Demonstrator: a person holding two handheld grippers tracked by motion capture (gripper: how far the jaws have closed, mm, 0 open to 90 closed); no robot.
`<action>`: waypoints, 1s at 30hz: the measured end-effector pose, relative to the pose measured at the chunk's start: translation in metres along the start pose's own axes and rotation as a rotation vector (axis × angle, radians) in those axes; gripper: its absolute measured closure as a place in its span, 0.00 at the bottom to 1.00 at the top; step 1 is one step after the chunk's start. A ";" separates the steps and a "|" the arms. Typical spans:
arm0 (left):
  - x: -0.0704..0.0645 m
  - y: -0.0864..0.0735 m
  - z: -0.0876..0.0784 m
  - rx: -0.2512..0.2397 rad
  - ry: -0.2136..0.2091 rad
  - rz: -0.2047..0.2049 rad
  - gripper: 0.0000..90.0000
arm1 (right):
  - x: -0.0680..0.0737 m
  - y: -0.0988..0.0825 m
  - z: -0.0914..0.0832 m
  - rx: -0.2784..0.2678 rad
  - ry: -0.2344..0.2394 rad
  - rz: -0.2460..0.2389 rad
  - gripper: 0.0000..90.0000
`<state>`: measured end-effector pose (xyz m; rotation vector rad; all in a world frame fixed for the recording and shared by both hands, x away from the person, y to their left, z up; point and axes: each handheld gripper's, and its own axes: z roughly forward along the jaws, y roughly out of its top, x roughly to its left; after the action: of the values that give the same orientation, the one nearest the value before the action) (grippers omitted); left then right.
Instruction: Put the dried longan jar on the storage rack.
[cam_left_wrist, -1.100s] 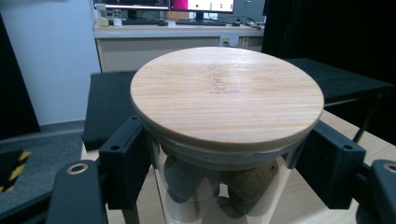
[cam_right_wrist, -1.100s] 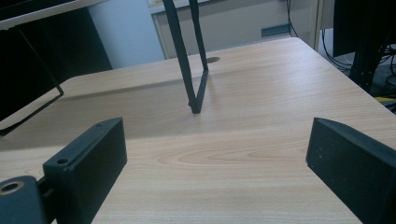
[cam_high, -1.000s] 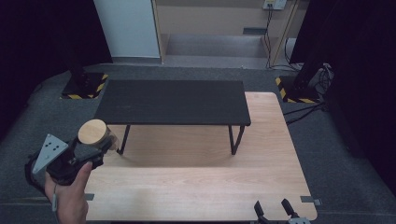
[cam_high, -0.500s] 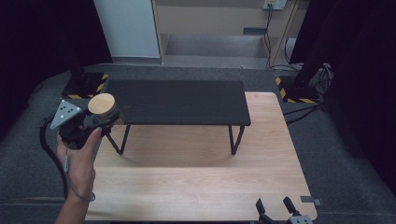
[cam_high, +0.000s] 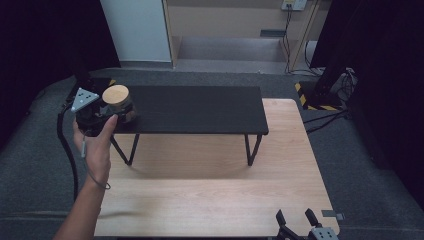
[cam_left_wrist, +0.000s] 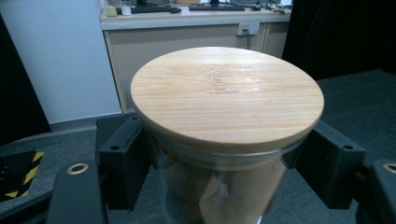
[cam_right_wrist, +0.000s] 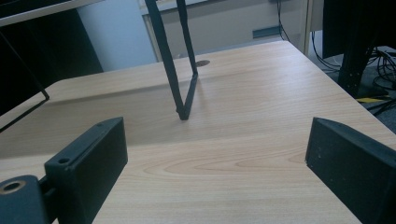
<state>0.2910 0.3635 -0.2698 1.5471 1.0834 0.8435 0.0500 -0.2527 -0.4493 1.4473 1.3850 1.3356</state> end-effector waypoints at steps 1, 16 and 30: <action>0.000 0.001 0.006 0.015 -0.004 0.004 0.27 | 0.000 0.000 0.000 0.002 -0.001 0.000 0.06; 0.007 -0.002 0.033 0.044 -0.035 -0.032 0.27 | -0.001 0.001 0.001 0.009 -0.013 -0.001 0.06; -0.002 -0.008 0.036 0.024 -0.003 0.000 0.27 | 0.001 0.000 0.002 0.012 -0.010 -0.001 0.06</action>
<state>0.3213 0.3500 -0.2855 1.5682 1.0953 0.8308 0.0524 -0.2518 -0.4492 1.4587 1.3897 1.3196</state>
